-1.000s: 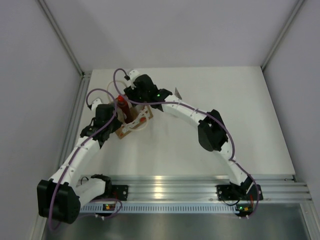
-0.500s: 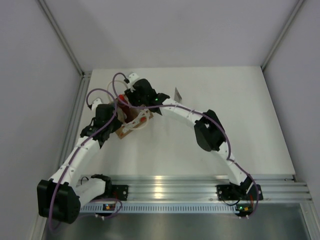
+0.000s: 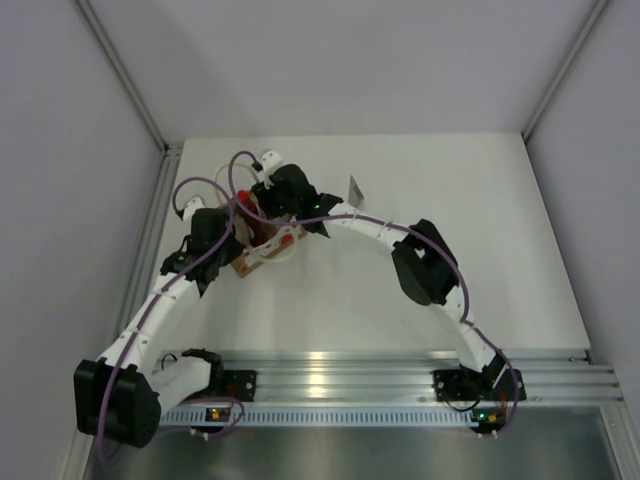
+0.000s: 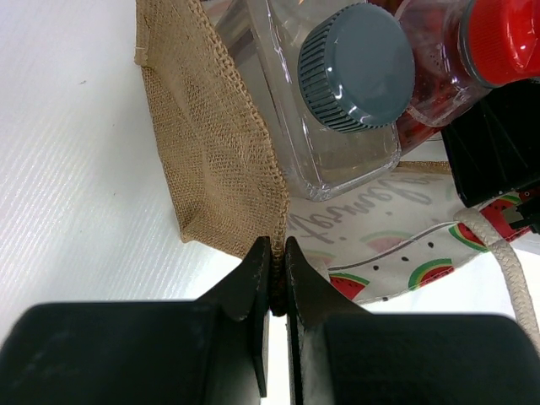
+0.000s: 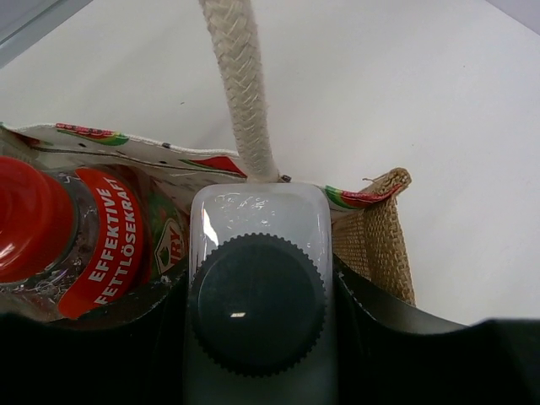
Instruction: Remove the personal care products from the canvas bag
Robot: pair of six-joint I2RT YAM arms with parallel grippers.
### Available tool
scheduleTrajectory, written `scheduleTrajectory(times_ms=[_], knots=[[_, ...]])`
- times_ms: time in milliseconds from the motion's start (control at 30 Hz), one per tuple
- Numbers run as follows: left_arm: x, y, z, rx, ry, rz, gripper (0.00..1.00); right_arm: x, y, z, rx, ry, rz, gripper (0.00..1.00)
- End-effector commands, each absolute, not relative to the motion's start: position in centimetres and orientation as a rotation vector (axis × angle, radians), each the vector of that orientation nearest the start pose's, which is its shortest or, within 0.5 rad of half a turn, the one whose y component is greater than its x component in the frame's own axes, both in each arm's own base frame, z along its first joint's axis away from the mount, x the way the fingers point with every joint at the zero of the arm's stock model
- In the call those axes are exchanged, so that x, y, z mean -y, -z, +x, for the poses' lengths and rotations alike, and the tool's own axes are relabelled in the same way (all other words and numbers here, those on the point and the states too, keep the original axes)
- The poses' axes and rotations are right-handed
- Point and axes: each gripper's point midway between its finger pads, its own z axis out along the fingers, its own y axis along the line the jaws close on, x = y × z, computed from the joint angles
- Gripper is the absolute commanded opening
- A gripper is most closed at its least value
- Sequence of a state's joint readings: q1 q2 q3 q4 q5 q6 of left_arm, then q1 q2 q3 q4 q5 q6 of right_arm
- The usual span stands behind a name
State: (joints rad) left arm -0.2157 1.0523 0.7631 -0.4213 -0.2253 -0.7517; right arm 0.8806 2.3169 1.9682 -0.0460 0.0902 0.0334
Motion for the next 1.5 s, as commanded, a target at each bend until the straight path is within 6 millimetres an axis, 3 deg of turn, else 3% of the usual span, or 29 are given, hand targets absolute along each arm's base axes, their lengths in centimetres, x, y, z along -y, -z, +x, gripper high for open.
scheduleTrajectory(times_ms=[0, 233, 1167, 1367, 1467], knots=[[6.3, -14.6, 31.0, -2.175, 0.290, -0.692, 0.00, -51.1, -23.0, 42.6, -1.692, -0.580, -0.671, 0.00], [6.3, -14.4, 30.9, -2.178, 0.295, -0.700, 0.00, -50.4, -26.7, 41.8, -1.625, -0.587, -0.657, 0.00], [6.3, -14.1, 30.3, -2.175, 0.306, -0.714, 0.00, -47.8, -34.9, 38.6, -1.532, -0.653, -0.655, 0.00], [6.2, -14.2, 30.2, -2.170, 0.305, -0.714, 0.00, -45.7, -38.2, 37.6, -1.508, -0.639, -0.627, 0.00], [6.2, -14.1, 30.1, -2.171, 0.306, -0.715, 0.00, -44.4, -40.9, 36.9, -1.487, -0.636, -0.618, 0.00]])
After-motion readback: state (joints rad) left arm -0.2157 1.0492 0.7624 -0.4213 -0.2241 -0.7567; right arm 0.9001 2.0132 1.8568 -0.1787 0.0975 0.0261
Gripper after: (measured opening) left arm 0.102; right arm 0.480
